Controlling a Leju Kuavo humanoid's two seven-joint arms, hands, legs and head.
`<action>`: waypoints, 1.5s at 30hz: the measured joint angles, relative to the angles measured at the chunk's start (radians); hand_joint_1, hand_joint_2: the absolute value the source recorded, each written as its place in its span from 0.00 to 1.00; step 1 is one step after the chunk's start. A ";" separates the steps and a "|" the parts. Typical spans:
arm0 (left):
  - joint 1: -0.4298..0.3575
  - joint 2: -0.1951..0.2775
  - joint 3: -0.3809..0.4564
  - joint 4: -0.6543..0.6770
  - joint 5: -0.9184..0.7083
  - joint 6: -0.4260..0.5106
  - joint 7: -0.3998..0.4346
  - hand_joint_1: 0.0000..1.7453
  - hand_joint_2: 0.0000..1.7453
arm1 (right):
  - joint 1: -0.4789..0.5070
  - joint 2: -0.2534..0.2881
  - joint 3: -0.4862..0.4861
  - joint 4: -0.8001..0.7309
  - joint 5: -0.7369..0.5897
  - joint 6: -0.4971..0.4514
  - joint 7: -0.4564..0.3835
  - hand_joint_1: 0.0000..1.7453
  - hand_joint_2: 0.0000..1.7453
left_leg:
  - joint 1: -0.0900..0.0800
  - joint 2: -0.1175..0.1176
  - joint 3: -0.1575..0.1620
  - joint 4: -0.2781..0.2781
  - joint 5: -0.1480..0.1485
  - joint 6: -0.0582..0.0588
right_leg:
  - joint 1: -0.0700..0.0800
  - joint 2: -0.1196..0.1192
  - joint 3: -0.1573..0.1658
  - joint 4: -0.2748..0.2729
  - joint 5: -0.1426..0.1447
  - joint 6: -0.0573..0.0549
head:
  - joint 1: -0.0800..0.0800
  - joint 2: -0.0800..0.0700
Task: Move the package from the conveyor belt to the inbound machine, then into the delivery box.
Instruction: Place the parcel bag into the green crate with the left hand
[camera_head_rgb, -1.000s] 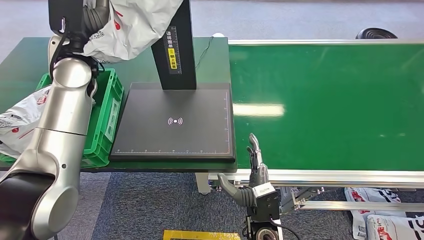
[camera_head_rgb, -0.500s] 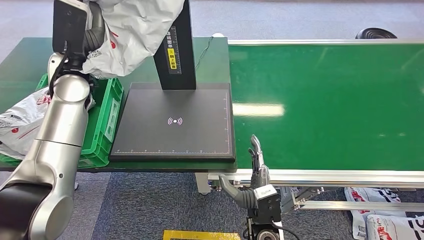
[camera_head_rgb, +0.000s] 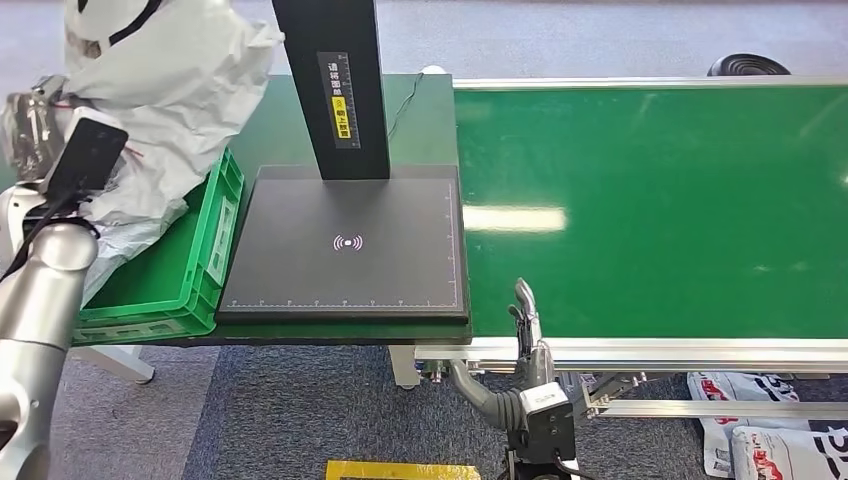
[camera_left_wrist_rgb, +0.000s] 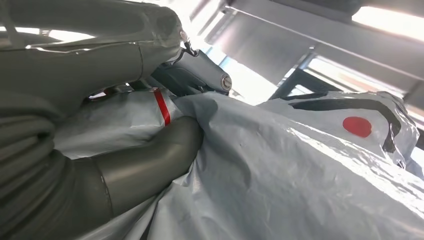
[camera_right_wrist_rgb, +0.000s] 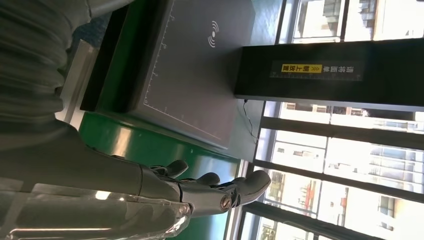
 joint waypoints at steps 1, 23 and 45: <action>0.019 0.018 0.016 -0.003 0.009 0.000 -0.007 1.00 1.00 | 0.002 0.000 -0.002 -0.001 0.001 0.000 0.000 0.00 1.00 | 0.000 0.000 0.000 0.000 0.000 0.000 | 0.000 0.000 0.000 0.000 0.000 0.000 | 0.000 0.000; 0.224 0.232 0.229 -0.031 -0.019 -0.042 0.001 0.50 1.00 | 0.020 0.000 -0.004 -0.009 0.022 0.033 0.024 0.00 1.00 | 0.000 0.000 0.000 0.000 0.000 0.000 | 0.000 0.000 -0.001 0.000 0.000 -0.001 | 0.000 0.000; 0.231 0.229 0.247 -0.006 -0.044 -0.066 0.000 0.00 1.00 | 0.023 -0.001 -0.002 -0.009 0.026 0.031 0.035 0.00 1.00 | 0.000 0.000 0.000 0.000 0.000 -0.001 | 0.000 0.000 -0.001 0.000 0.000 -0.001 | 0.000 0.000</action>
